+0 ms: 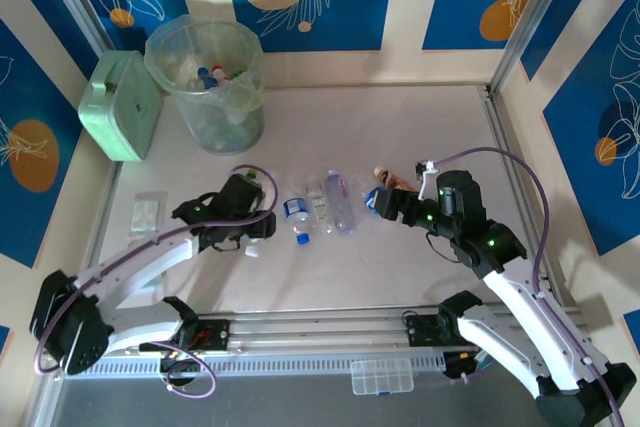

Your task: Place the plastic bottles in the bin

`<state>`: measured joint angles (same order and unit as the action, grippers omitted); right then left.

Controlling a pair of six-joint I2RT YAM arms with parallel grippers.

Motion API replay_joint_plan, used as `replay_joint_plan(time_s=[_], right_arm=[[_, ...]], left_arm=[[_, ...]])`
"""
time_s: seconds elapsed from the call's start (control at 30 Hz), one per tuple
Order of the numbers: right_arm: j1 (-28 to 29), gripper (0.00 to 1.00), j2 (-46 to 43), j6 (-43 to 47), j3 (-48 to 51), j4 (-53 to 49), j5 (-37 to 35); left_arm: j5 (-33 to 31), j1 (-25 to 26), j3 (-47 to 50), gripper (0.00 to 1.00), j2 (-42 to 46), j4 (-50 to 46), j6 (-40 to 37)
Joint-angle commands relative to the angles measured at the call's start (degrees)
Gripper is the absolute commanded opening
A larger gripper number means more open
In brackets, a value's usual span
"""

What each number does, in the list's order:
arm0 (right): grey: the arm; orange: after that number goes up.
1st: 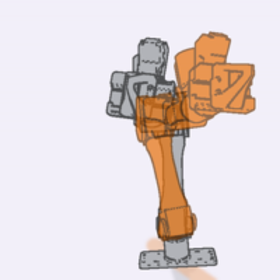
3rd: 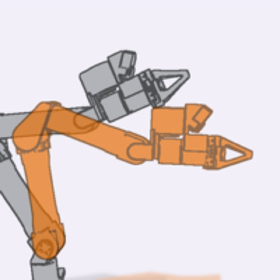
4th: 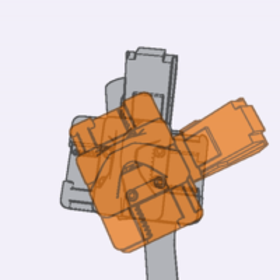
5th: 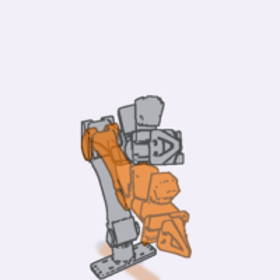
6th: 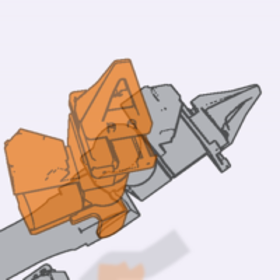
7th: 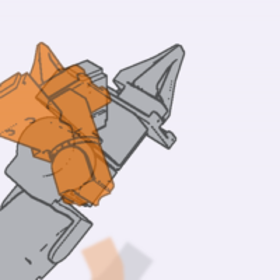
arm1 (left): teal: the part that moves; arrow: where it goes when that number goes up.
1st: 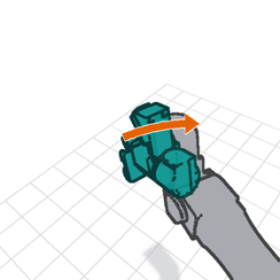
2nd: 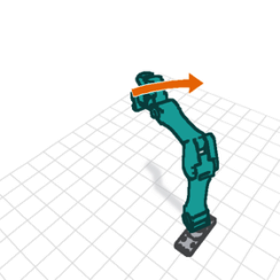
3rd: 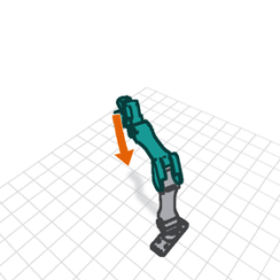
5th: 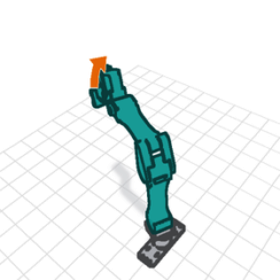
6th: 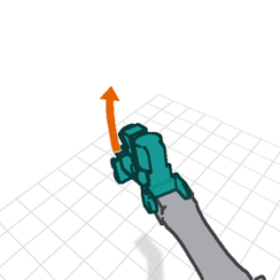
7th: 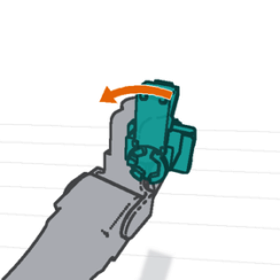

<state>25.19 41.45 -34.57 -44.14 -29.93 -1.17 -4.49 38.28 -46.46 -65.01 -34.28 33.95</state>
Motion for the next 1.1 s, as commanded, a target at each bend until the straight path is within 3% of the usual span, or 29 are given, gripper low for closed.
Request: replay_joint_plan(time_s=[0.0,0.2,0.37,0.47,0.5,0.67,0.77,0.93,1.07], right_arm=[[0.47,0.76,0.84,-0.46,-1.58,1.99,4.14],[1.18,0.83,0.62,-3.65,-1.4,8.31,9.7],[0.91,0.87,-0.93,-6.21,1.1,23.73,25.78],[0.91,0.99,0.75,-9.5,0.89,31.07,31.25],[0.87,0.99,1.7,-10.27,0.68,32.9,32.04],[0.99,0.99,7.56,-12.03,-2.54,36.96,34.51],[1.61,1.0,9.83,-12.59,-3.82,38.92,34.92],[2.48,0.9,13.01,-14.2,-5.2,40.42,34.56],[3.01,0.74,14.09,-15.79,-5.24,43.05,34.86]], left_arm=[[9.33,0.1,-1.01,0.48,4.72,5.0,-5.24],[33.38,0.13,3.5,0.45,9.24,25.85,-4.17],[41.77,0.13,6.53,0.42,10.33,40.1,0.36],[48.48,0.13,8.05,0.42,7.45,51.76,6.81],[50.61,0.18,8.54,0.42,6.15,56.37,9.66],[56.49,0.14,10.61,0.42,0.84,76.48,21.91],[58.48,0.3,10.51,0.42,-1.68,83.72,26.85],[59.6,0.65,9.87,0.43,-3.25,86.23,28.27],[59.68,0.91,9.52,0.43,-4.12,86.24,28.25]])
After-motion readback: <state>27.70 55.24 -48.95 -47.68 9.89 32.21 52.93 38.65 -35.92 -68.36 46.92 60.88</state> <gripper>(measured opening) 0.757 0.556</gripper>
